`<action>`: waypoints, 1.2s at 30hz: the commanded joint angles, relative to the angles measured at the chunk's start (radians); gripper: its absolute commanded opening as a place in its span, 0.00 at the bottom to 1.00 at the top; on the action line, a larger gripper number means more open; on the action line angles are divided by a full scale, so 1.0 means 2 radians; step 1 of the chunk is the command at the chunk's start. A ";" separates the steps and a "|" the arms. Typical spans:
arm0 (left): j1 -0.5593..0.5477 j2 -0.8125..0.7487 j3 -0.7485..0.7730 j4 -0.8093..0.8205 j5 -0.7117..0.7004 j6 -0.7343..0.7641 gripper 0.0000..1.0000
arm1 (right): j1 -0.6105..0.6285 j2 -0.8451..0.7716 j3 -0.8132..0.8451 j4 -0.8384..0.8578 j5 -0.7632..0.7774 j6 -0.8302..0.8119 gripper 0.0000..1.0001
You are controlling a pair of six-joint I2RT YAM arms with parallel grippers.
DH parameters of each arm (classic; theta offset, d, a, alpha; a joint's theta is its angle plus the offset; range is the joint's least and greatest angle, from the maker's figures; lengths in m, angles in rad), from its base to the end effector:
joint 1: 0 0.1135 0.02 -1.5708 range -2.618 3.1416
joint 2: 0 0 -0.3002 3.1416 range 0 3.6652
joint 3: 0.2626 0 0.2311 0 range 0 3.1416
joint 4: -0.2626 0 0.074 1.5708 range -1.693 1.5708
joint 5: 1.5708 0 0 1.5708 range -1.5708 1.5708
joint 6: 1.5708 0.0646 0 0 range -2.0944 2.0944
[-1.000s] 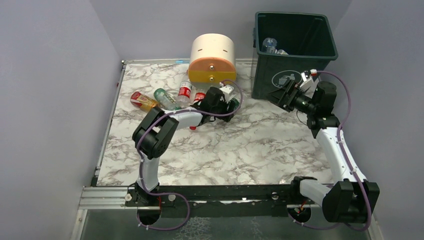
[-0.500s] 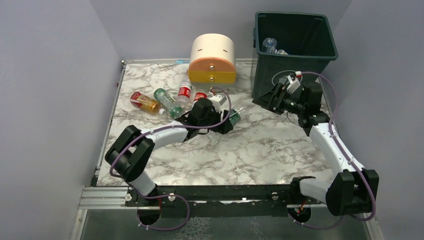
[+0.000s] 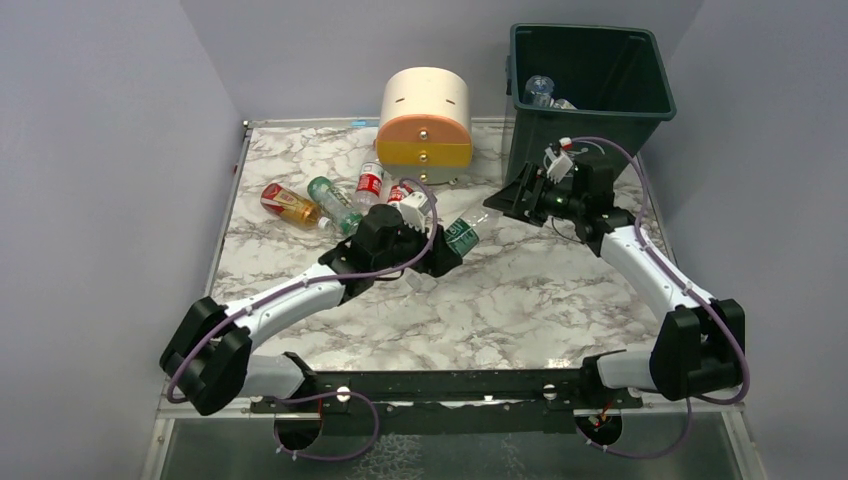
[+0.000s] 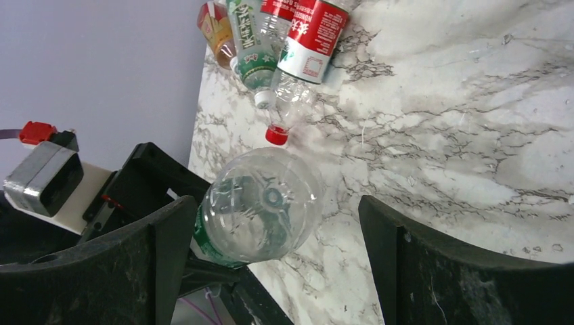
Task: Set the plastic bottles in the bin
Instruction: Place the plastic bottle in the trash bin.
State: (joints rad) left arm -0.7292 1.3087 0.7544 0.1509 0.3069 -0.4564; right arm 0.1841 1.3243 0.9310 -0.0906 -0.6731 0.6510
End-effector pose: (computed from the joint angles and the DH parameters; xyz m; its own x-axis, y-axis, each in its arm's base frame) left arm 0.2019 -0.2066 0.2838 -0.6340 0.0031 -0.7733 0.6271 0.5872 -0.5118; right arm 0.2739 0.0920 0.3166 -0.7793 0.3369 -0.5284 -0.2682 0.5827 0.7671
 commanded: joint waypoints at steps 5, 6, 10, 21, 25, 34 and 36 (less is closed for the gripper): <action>-0.004 -0.060 -0.018 -0.011 -0.003 -0.016 0.63 | 0.021 0.014 0.003 0.030 -0.019 0.015 0.93; -0.005 -0.064 -0.020 -0.012 -0.003 -0.016 0.63 | 0.024 0.012 -0.005 0.037 -0.021 0.019 0.93; -0.005 -0.074 -0.024 -0.012 -0.003 -0.016 0.63 | 0.030 0.003 -0.045 0.089 -0.030 0.055 0.93; -0.012 -0.050 -0.022 -0.006 -0.017 -0.017 0.63 | 0.058 0.011 -0.080 0.153 -0.042 0.095 0.96; -0.018 -0.044 -0.021 -0.003 -0.030 -0.016 0.63 | 0.064 0.021 -0.087 0.177 -0.059 0.113 0.96; -0.024 -0.040 -0.023 0.008 -0.049 -0.020 0.63 | 0.077 0.018 -0.104 0.200 -0.073 0.133 0.92; -0.026 -0.038 -0.024 0.013 -0.048 -0.021 0.63 | 0.079 0.015 -0.106 0.202 -0.073 0.135 0.90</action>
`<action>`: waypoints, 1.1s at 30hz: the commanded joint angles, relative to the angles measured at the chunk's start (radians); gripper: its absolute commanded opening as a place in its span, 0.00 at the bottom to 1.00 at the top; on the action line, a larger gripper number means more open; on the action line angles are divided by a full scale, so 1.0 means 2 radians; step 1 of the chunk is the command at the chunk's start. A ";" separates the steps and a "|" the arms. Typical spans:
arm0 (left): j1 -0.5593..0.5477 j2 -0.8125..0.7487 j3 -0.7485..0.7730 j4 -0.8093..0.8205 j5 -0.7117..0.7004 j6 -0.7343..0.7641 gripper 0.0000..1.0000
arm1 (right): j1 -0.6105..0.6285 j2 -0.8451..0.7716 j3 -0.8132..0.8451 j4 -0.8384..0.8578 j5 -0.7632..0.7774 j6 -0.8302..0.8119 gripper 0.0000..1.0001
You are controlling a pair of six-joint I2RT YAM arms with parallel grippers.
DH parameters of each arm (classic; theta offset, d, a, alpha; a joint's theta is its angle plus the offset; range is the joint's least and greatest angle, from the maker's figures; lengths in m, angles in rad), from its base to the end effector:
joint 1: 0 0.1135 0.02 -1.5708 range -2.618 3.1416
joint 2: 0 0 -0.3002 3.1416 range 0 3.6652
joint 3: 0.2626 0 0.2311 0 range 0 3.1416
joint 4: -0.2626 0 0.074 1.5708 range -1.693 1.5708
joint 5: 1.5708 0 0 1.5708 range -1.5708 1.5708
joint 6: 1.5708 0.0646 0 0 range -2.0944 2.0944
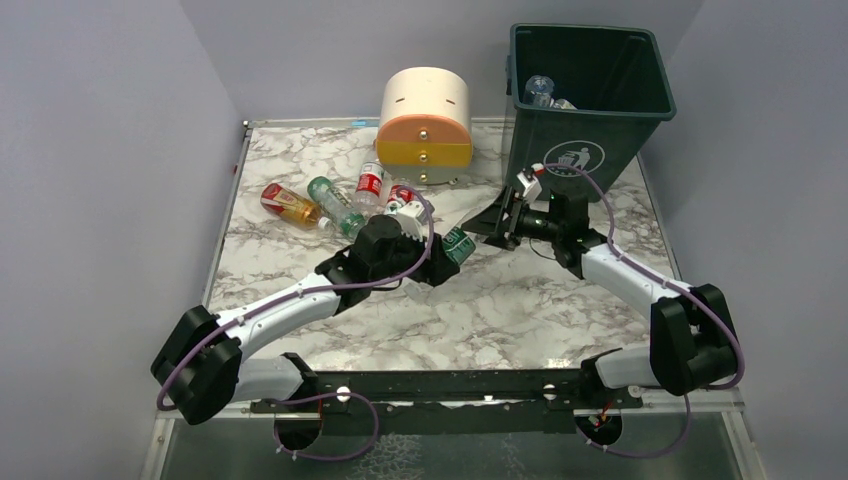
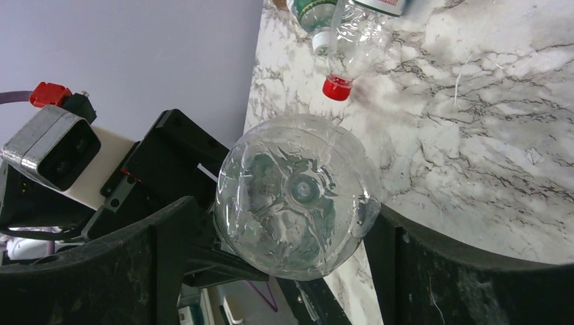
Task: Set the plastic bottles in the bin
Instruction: Place the plastic bottle in the trash bin.
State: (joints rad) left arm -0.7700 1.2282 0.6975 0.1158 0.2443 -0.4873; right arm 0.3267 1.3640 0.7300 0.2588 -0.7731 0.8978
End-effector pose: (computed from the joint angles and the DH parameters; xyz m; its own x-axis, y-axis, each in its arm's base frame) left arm 0.1809 -0.1971 0.2799 -0.6464 -0.0061 -0.7630 0.6018 0.6107 -0.5147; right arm 0.2560 0.1344 0.2794 -0.8772 0.2937 -0.3798 -0.2554 0.3845 0.8871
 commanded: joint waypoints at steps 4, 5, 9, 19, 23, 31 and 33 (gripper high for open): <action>-0.010 0.008 0.004 0.035 -0.015 -0.004 0.63 | 0.009 -0.007 -0.003 0.028 -0.024 0.014 0.85; -0.012 0.009 0.003 0.036 -0.016 -0.005 0.63 | 0.009 -0.007 -0.002 0.028 -0.024 0.014 0.82; -0.014 0.015 0.004 0.037 -0.017 -0.004 0.66 | 0.012 -0.007 0.000 0.026 -0.024 0.013 0.69; -0.015 -0.012 0.003 0.022 -0.023 -0.008 0.84 | 0.012 -0.039 0.013 -0.031 0.001 -0.025 0.62; -0.014 -0.023 0.004 0.013 -0.024 -0.008 0.87 | 0.012 -0.045 0.018 -0.040 0.004 -0.029 0.60; -0.015 -0.049 -0.002 0.000 -0.030 -0.013 0.99 | 0.012 -0.049 0.027 -0.056 0.009 -0.037 0.59; -0.015 -0.054 0.006 -0.010 -0.033 -0.013 0.99 | 0.012 -0.050 0.028 -0.061 0.011 -0.041 0.59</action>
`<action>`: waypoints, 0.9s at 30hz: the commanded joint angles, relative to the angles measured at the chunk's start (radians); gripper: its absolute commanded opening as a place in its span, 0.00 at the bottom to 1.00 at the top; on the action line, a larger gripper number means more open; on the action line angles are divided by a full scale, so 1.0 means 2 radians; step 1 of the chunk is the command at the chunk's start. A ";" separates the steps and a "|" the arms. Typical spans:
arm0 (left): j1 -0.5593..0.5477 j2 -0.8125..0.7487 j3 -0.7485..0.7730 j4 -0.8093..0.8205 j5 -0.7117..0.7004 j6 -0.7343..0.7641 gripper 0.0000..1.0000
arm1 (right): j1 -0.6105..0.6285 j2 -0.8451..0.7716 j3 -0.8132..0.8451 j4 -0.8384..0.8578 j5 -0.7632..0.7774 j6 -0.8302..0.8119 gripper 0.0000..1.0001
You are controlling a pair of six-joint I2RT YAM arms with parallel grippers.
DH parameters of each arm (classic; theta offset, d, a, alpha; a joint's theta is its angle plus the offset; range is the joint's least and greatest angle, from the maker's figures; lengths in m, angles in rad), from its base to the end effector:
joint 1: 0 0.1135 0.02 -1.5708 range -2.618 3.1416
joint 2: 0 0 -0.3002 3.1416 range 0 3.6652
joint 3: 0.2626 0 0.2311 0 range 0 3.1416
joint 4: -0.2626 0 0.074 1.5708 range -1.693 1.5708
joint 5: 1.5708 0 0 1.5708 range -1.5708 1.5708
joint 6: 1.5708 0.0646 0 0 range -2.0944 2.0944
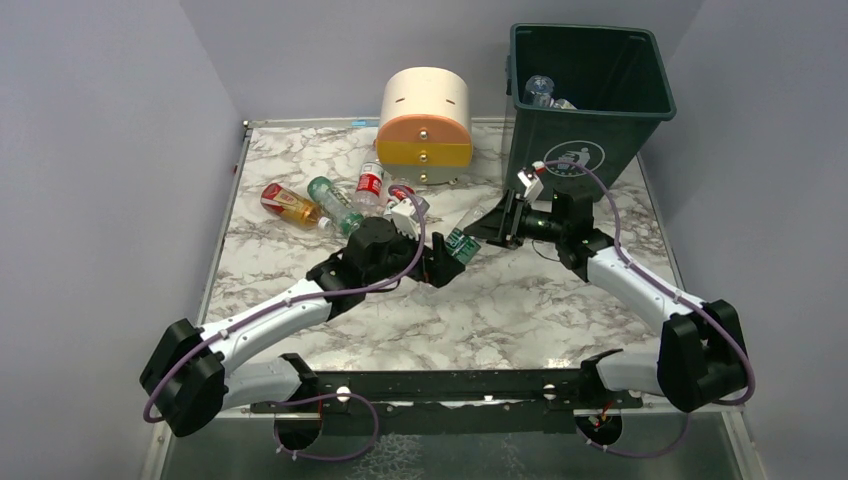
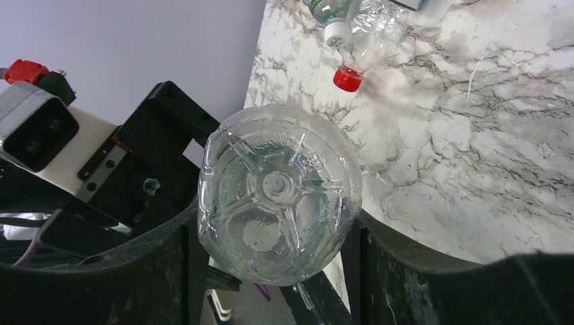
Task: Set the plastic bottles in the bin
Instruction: Place the plastic bottle in the trash bin.
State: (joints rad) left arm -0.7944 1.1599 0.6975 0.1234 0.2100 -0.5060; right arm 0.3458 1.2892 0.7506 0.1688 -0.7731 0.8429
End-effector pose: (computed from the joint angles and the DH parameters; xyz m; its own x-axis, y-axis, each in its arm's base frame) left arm 0.1698 -0.1921 0.2972 -0.6088 -0.0567 -0.7913 0.6179 0.5917 -0.5177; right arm 0.2397 0.1343 0.2954 -0.8647 0.2565 -0.4319 -0.3151 0.3926 0.8640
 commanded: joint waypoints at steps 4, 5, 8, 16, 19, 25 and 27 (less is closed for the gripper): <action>-0.002 -0.026 0.025 -0.028 -0.014 -0.004 0.99 | 0.003 -0.017 0.017 -0.024 0.016 -0.018 0.59; -0.002 -0.027 0.028 -0.031 -0.015 -0.004 0.99 | 0.002 -0.017 0.016 -0.024 0.016 -0.017 0.59; -0.002 -0.034 0.030 -0.037 -0.018 -0.008 0.99 | 0.002 -0.019 0.018 -0.029 0.018 -0.021 0.59; -0.002 -0.084 0.051 -0.058 -0.022 -0.026 0.99 | 0.002 -0.026 0.049 -0.066 0.031 -0.044 0.59; -0.002 -0.097 0.061 -0.062 -0.013 -0.035 0.99 | 0.002 -0.028 0.063 -0.074 0.030 -0.045 0.59; -0.002 -0.126 0.066 -0.067 -0.008 -0.045 0.99 | 0.002 -0.035 0.092 -0.088 0.038 -0.050 0.59; -0.002 -0.136 0.069 -0.075 -0.009 -0.047 0.99 | 0.002 -0.035 0.102 -0.092 0.044 -0.051 0.59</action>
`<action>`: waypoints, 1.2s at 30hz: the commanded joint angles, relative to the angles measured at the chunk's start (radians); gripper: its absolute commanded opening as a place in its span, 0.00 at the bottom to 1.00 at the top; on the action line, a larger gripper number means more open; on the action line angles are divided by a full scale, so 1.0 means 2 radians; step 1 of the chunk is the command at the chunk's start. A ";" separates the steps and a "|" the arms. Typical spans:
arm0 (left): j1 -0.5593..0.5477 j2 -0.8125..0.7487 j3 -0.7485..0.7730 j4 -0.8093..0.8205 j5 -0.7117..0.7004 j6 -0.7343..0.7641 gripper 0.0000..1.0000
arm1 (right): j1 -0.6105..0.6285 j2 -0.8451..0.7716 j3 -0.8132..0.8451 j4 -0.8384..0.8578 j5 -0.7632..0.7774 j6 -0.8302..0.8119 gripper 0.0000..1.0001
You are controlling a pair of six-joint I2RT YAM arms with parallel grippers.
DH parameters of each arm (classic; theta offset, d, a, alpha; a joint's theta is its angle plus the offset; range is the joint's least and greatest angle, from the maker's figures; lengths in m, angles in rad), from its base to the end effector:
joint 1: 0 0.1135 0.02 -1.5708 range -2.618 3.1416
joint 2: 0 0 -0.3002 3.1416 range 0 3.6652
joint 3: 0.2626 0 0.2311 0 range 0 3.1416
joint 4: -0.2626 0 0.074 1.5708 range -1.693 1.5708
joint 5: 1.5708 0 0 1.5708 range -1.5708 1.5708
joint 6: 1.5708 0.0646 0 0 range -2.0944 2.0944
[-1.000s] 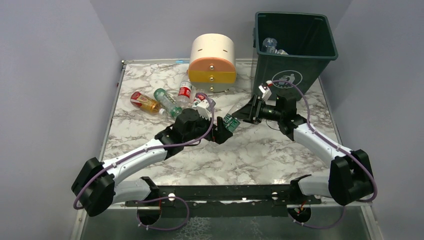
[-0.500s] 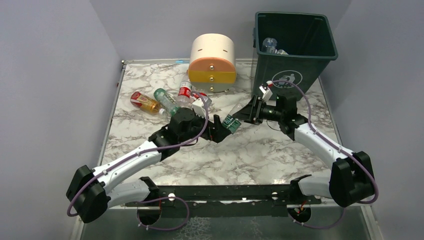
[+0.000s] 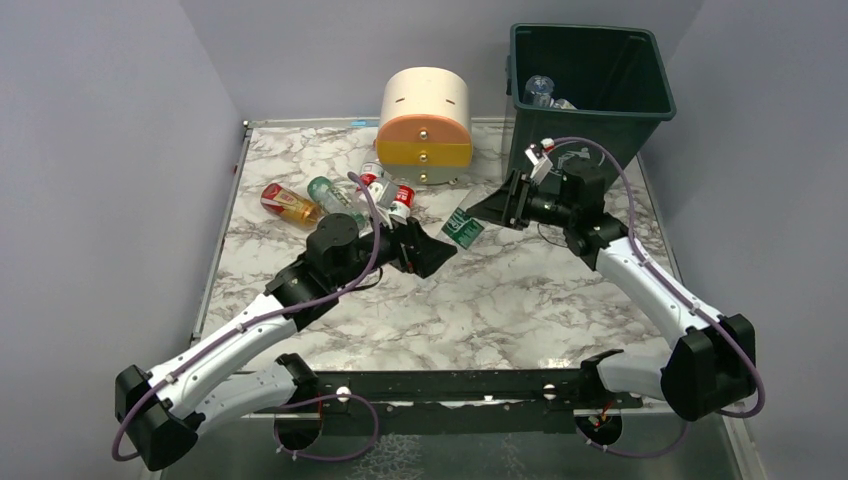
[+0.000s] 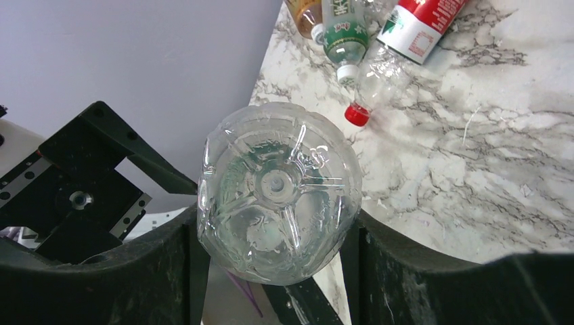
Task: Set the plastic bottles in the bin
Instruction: Place the plastic bottle in the trash bin.
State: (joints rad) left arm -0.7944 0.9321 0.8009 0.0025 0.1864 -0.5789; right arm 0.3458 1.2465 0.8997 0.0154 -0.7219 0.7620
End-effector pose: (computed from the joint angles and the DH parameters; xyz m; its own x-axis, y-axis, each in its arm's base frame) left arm 0.1361 -0.1557 0.3672 -0.5293 -0.2283 -0.8171 0.6455 0.5167 -0.5625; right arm 0.2400 0.1318 0.3388 -0.8029 0.2615 -0.5357 -0.3980 0.4338 0.8084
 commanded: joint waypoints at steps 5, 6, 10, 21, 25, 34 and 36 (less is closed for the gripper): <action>-0.002 -0.050 0.033 -0.035 0.003 -0.014 0.99 | 0.002 -0.005 0.064 -0.034 0.037 -0.027 0.59; -0.002 -0.056 0.036 -0.040 0.000 -0.014 0.99 | 0.002 -0.002 0.075 -0.040 0.044 -0.032 0.59; -0.002 -0.072 0.046 -0.059 -0.010 -0.008 0.99 | -0.003 0.013 0.132 -0.051 0.058 -0.041 0.60; -0.002 -0.072 0.026 -0.067 -0.009 -0.012 0.99 | -0.127 0.071 0.287 -0.008 0.035 0.000 0.60; -0.002 -0.067 0.017 -0.066 -0.007 -0.016 0.99 | -0.192 0.094 0.320 0.042 0.012 0.058 0.60; -0.002 -0.057 0.010 -0.068 -0.005 -0.015 0.99 | -0.288 0.148 0.369 0.100 0.016 0.103 0.60; -0.002 -0.054 0.009 -0.068 -0.005 -0.016 0.99 | -0.304 0.154 0.371 0.108 0.022 0.108 0.60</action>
State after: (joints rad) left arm -0.7944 0.8230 0.8253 -0.1406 0.1818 -0.6056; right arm -0.2066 1.5295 1.6043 0.1490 -0.6754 0.9291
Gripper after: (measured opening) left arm 0.989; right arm 0.631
